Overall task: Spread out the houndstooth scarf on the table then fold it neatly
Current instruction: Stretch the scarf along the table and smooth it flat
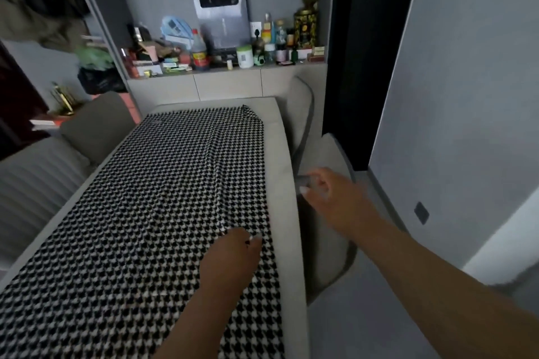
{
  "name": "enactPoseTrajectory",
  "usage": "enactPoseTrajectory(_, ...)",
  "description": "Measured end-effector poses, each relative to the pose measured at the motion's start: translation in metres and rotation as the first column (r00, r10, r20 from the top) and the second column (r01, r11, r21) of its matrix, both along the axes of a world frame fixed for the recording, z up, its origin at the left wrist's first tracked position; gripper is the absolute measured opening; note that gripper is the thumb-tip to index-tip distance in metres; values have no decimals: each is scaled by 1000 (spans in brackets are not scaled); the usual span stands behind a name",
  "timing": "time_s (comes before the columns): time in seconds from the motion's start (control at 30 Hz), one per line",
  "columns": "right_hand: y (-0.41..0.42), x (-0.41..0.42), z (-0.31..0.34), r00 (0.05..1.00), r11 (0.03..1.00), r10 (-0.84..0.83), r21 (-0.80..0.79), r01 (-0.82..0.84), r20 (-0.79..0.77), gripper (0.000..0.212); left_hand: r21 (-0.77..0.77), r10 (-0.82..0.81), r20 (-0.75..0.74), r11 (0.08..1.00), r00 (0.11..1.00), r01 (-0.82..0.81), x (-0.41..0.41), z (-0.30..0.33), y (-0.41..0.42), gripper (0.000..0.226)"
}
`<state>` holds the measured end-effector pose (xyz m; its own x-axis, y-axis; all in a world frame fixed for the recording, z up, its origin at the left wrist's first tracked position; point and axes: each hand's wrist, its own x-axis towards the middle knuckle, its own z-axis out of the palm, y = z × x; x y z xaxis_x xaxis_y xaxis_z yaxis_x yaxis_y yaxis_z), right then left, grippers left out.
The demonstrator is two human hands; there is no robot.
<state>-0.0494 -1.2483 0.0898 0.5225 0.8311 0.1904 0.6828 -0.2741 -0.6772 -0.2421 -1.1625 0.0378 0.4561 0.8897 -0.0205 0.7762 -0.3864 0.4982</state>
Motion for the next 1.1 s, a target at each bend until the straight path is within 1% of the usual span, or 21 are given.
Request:
enactPoseTrajectory(0.13,-21,58,5,1000,1000,15,-8,-15,-8,53,-7,33,11,999,999,-33,54,-2,-22,38)
enactPoseTrajectory(0.2,-24,80,1,999,1000,24,-4,-25,-33,54,2,47,-11,999,999,-47,75,-3,-25,39)
enactPoseTrajectory(0.33,-16,114,-4,996,998,63,8,-62,-66,53,7,86,-44,996,995,-86,111,-6,-14,40)
enactPoseTrajectory(0.43,2,143,-4,993,995,99,14,-98,-69,53,15,133,-39,991,990,-133,140,-9,4,41)
enactPoseTrajectory(0.6,56,207,-6,987,987,159,-1,-159,-9,53,45,199,-32,979,980,-197,200,-11,47,40)
enactPoseTrajectory(0.7,91,239,-13,979,981,195,-16,-196,-53,51,30,244,-29,969,969,-244,233,-9,68,39)
enactPoseTrajectory(0.83,132,268,-25,962,968,247,-9,-250,-116,48,25,246,-81,969,966,-244,270,-3,91,40)
enactPoseTrajectory(0.9,153,282,-27,946,954,294,-23,-299,-139,47,27,267,-92,964,959,-265,286,0,107,38)
enactPoseTrajectory(1.1,233,341,-22,877,878,473,-34,-477,-83,45,49,382,-183,924,906,-380,335,6,160,37)
